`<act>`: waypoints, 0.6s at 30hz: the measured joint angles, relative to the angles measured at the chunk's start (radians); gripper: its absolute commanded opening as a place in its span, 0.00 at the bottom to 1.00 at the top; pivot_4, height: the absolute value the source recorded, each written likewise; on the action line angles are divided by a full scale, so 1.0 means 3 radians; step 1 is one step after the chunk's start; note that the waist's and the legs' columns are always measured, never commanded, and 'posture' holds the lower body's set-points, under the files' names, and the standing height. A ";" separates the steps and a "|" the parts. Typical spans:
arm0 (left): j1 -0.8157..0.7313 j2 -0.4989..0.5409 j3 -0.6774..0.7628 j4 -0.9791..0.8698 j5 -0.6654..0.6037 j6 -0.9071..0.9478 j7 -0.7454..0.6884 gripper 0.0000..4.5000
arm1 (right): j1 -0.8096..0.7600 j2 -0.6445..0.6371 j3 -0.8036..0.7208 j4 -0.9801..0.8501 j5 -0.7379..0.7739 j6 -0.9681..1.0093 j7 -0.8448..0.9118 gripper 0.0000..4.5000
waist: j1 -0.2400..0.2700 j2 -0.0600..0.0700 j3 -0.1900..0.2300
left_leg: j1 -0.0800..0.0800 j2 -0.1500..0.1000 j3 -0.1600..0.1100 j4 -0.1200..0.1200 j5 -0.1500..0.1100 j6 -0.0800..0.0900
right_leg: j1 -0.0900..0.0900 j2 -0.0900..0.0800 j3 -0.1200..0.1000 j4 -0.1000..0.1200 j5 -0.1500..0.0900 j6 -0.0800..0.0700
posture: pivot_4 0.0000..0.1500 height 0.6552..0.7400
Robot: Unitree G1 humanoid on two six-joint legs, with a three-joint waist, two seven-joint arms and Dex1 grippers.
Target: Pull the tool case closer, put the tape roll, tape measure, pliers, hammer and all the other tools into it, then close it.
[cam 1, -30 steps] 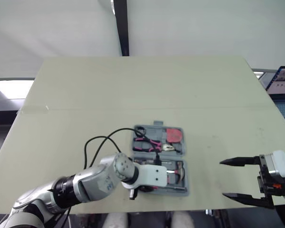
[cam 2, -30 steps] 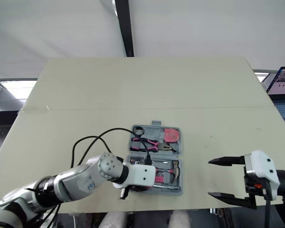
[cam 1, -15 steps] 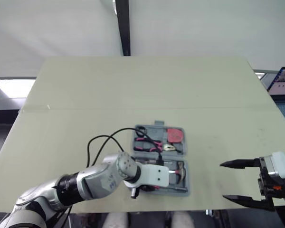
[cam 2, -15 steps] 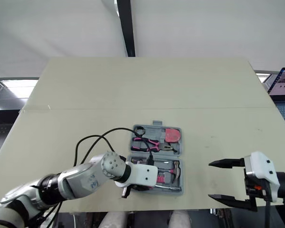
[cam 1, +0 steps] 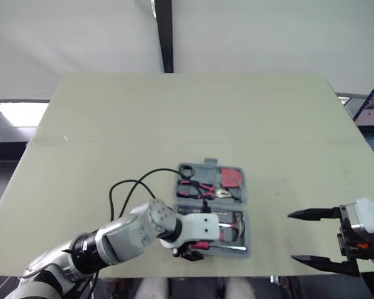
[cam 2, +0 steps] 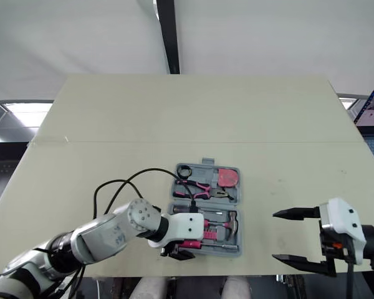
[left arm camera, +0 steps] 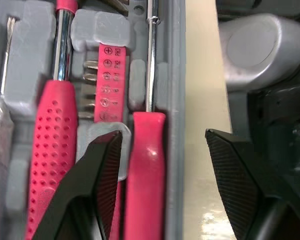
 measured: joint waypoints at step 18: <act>0.1626 0.0130 0.1258 0.0056 -0.0216 -0.1986 0.0173 0.01 | -0.0093 0.0050 0.0024 0.0009 -0.0004 -0.0003 -0.0040 1.00 | -0.0038 0.0003 -0.0002 | 0.0000 0.0000 -0.0004 -0.0001 0.0000 0.0000 | 0.0002 -0.0001 -0.0003 -0.0002 0.0000 -0.0001 | 1.00 1.00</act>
